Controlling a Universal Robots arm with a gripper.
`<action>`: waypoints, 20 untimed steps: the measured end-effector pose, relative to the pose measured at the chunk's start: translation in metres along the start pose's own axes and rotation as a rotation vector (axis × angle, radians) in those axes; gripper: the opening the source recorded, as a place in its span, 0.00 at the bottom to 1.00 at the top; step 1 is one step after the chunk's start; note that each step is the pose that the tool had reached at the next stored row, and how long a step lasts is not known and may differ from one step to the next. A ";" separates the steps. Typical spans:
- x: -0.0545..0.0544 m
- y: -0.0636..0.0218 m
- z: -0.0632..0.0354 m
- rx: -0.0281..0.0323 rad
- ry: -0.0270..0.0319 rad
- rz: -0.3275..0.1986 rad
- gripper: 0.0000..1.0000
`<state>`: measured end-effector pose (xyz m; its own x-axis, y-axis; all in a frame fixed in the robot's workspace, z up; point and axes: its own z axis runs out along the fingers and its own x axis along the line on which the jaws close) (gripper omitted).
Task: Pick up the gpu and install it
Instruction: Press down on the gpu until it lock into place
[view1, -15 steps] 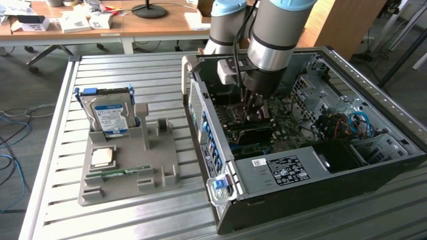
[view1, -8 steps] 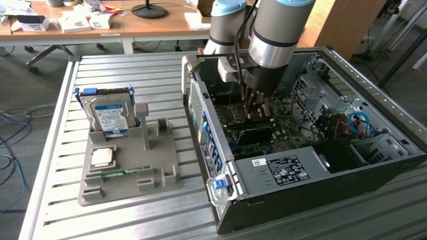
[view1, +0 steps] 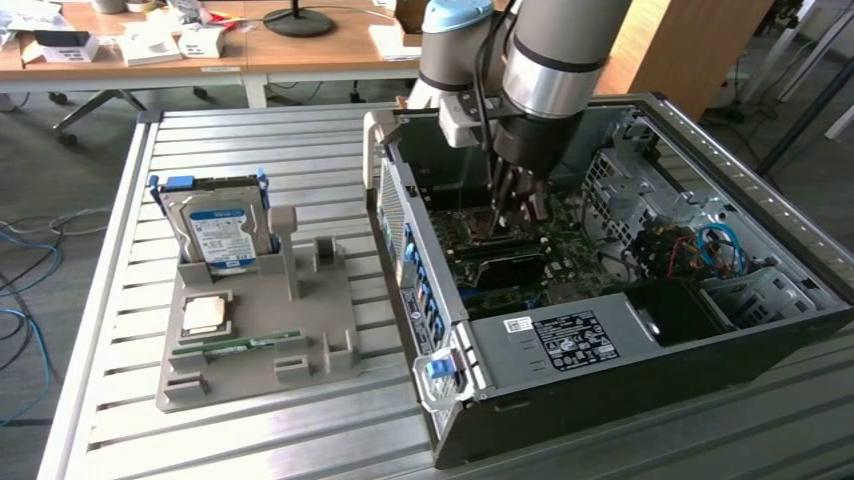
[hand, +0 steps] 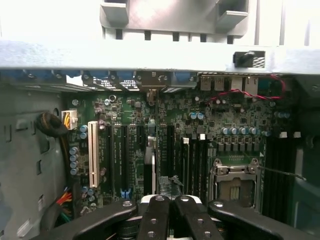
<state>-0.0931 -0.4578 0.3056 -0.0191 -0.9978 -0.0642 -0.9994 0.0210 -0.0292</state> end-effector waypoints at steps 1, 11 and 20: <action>0.000 -0.0002 -0.0023 0.0000 0.0000 0.000 0.11; -0.002 -0.0022 -0.0233 0.0000 0.0001 0.000 0.11; -0.002 -0.0058 -0.0286 -0.0018 0.0000 0.000 0.11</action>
<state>-0.0881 -0.4578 0.3344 -0.0194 -0.9978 -0.0641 -0.9994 0.0212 -0.0274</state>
